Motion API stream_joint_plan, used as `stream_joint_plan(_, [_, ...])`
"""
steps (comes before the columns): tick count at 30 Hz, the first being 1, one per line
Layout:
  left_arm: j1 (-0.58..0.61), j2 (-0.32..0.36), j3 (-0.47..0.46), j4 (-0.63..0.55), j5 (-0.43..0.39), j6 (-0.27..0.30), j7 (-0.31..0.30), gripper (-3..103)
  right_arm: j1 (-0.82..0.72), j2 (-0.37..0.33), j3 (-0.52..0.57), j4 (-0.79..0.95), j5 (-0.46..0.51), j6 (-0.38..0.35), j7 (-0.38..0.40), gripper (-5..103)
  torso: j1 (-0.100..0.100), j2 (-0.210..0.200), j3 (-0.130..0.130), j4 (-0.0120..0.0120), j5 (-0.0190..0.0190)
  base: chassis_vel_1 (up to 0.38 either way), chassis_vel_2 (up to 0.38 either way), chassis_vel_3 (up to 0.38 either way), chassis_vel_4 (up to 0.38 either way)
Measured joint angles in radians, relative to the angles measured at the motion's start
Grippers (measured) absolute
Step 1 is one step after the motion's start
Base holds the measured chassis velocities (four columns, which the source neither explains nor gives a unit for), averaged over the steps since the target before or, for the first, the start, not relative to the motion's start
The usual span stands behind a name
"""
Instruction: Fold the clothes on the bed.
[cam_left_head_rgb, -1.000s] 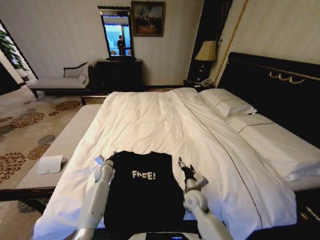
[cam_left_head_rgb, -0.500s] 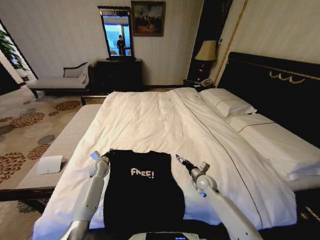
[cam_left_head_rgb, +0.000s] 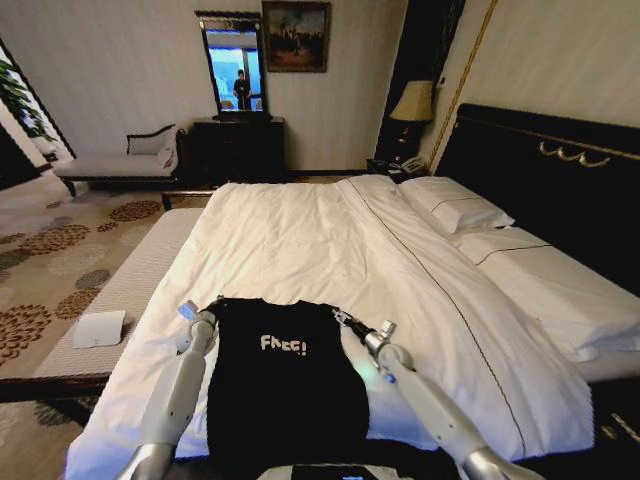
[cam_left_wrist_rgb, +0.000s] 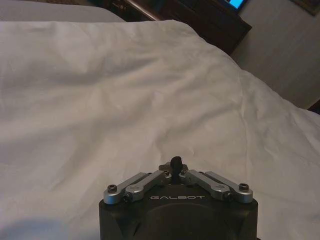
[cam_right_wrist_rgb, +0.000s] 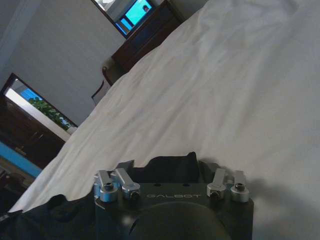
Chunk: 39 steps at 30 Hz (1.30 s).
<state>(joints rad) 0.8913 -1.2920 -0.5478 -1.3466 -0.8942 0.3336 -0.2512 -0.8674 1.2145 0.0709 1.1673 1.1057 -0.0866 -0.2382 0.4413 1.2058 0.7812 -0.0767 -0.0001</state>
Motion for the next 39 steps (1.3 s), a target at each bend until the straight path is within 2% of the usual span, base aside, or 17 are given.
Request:
stream_joint_plan(2, [0.001, -0.005, 0.002, -0.003, 0.001, 0.000, 0.000, 1, 0.004, 0.009, 0.006, -0.024, -0.007, 0.011, -0.009, 64, 0.000, 0.000, 0.000, -0.0001, 0.0000, 0.000, 0.000, 0.000, 0.000])
stream_joint_plan(3, [0.001, -0.005, 0.002, -0.003, 0.001, 0.000, 0.000, 1, 0.004, 0.009, 0.006, -0.024, -0.007, 0.011, -0.009, 64, 0.000, 0.000, 0.000, -0.0001, 0.0000, 0.000, 0.000, 0.000, 0.000])
stream_joint_plan(4, [0.001, -0.007, 0.003, -0.004, 0.001, 0.000, -0.001, 1, 0.003, 0.010, 0.010, -0.029, -0.007, 0.015, -0.013, 58, 0.000, 0.000, 0.000, -0.0002, 0.0000, 0.000, 0.000, 0.000, 0.000])
stream_joint_plan(5, [0.001, -0.008, 0.004, -0.005, 0.002, 0.000, -0.001, 1, 0.001, 0.009, 0.015, -0.030, -0.006, 0.019, -0.019, 58, 0.000, 0.000, 0.000, -0.0002, 0.0000, 0.000, 0.000, 0.000, 0.000])
stream_joint_plan(7, [0.001, -0.008, 0.006, -0.006, 0.002, 0.000, -0.001, 1, -0.005, 0.007, 0.021, -0.029, -0.003, 0.025, -0.027, 47, 0.000, 0.000, 0.000, -0.0003, 0.0001, 0.000, 0.000, 0.000, 0.000])
stream_joint_plan(8, [0.001, -0.008, 0.006, -0.006, 0.002, 0.000, -0.001, 1, -0.005, 0.007, 0.021, -0.029, -0.003, 0.025, -0.027, 47, 0.000, 0.000, 0.000, -0.0003, 0.0001, 0.000, 0.000, 0.000, 0.000])
stream_joint_plan(11, [-0.002, -0.008, 0.007, -0.005, 0.002, 0.000, -0.001, 1, -0.012, 0.006, 0.032, -0.025, 0.005, 0.033, -0.036, 32, 0.000, 0.000, 0.000, -0.0003, 0.0001, 0.000, 0.000, 0.000, 0.000])
stream_joint_plan(13, [-0.002, -0.008, 0.008, -0.005, 0.002, 0.000, -0.001, 1, -0.012, 0.006, 0.035, -0.025, 0.006, 0.033, -0.037, 32, 0.000, 0.000, 0.000, -0.0003, 0.0001, 0.000, 0.000, 0.000, 0.000])
stream_joint_plan(16, [-0.003, -0.009, 0.009, -0.006, 0.002, 0.000, -0.002, 1, -0.016, 0.010, 0.043, -0.027, -0.002, 0.034, -0.050, 15, 0.000, 0.000, 0.000, -0.0003, 0.0001, 0.000, 0.000, 0.000, 0.000])
stream_joint_plan(17, [-0.003, -0.009, 0.009, -0.006, 0.002, 0.000, -0.002, 1, -0.016, 0.010, 0.043, -0.027, -0.002, 0.034, -0.050, 15, 0.000, 0.000, 0.000, -0.0003, 0.0001, 0.000, 0.000, 0.000, 0.000])
stream_joint_plan(20, [-0.001, -0.008, 0.009, -0.010, 0.002, 0.000, -0.002, 1, -0.021, 0.009, 0.046, -0.024, -0.014, 0.045, -0.064, 2, 0.000, 0.000, 0.000, -0.0003, 0.0001, 0.000, 0.000, 0.000, 0.000])
stream_joint_plan(24, [0.007, -0.005, 0.006, -0.027, 0.001, 0.000, -0.003, 1, -0.028, -0.001, 0.052, 0.000, -0.016, 0.072, -0.079, 1, 0.000, 0.000, 0.000, -0.0003, 0.0002, 0.000, 0.000, 0.000, 0.000])
stream_joint_plan(28, [0.031, 0.013, 0.003, -0.100, -0.023, 0.002, -0.005, 1, -0.061, -0.053, 0.076, 0.144, 0.048, 0.101, -0.056, 0, 0.000, 0.000, 0.000, -0.0003, 0.0003, 0.000, 0.000, 0.000, 0.000])
stream_joint_plan(32, [0.058, 0.083, 0.002, -0.230, -0.111, 0.017, -0.015, 1, -0.089, -0.181, 0.090, 0.372, 0.154, 0.110, 0.018, 0, 0.000, 0.000, 0.000, -0.0005, 0.0003, 0.000, 0.000, 0.000, 0.000])
stream_joint_plan(34, [0.054, 0.097, 0.002, -0.247, -0.127, 0.021, -0.021, 1, -0.082, -0.207, 0.086, 0.406, 0.171, 0.112, 0.033, 0, 0.000, 0.000, 0.000, -0.0005, 0.0001, 0.000, 0.000, 0.000, 0.000])
stream_joint_plan(36, [0.025, 0.127, 0.007, -0.276, -0.171, 0.032, -0.034, 1, -0.047, -0.246, 0.063, 0.453, 0.206, 0.113, 0.055, 0, -0.001, 0.000, 0.000, -0.0004, -0.0001, 0.000, 0.000, 0.000, 0.000])
stream_joint_plan(39, [-0.059, 0.165, 0.028, -0.262, -0.210, 0.044, -0.050, 1, 0.098, -0.276, -0.013, 0.428, 0.225, 0.113, 0.072, 0, 0.000, 0.000, 0.000, -0.0004, -0.0002, 0.000, 0.000, 0.000, 0.000])
